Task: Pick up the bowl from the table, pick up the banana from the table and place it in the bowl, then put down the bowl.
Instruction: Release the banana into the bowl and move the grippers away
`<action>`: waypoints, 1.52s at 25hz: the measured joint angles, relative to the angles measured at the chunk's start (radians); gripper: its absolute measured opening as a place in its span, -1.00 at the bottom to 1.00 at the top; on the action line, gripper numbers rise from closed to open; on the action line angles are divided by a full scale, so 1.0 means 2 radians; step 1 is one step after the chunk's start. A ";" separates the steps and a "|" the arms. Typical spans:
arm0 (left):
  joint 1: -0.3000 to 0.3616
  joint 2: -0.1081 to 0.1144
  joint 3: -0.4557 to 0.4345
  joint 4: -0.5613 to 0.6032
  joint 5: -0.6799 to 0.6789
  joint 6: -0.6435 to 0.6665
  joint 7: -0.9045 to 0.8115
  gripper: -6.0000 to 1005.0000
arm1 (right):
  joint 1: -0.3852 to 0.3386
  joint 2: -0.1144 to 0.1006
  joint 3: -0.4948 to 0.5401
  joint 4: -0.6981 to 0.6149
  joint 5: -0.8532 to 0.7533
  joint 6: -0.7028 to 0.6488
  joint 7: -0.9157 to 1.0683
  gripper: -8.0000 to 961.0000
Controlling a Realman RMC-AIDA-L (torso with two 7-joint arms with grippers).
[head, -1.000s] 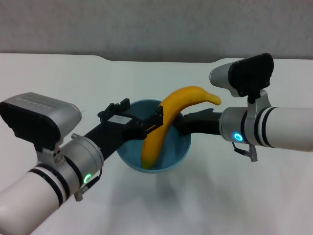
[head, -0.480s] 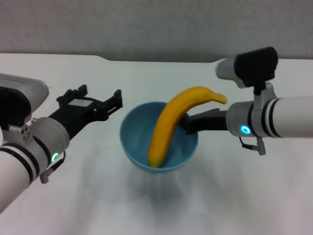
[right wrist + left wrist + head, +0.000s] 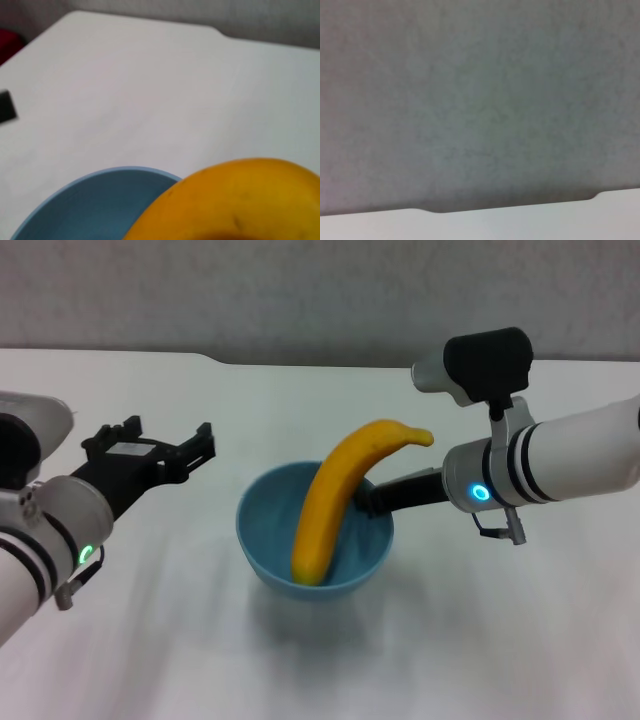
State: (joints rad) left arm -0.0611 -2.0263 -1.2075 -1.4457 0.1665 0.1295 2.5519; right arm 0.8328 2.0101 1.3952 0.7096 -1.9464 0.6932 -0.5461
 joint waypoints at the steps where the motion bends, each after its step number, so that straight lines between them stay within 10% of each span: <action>1: 0.000 0.000 -0.002 0.001 0.000 0.001 0.000 0.80 | 0.005 0.000 0.000 -0.012 0.002 0.000 0.000 -0.92; 38: 0.014 -0.002 -0.026 0.024 -0.001 0.006 0.003 0.79 | 0.002 0.003 -0.042 -0.090 0.003 -0.048 -0.002 -0.85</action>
State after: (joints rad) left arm -0.0331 -2.0295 -1.2597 -1.3969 0.1641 0.1424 2.5570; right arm 0.8375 2.0156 1.3111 0.5297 -1.9400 0.5970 -0.5492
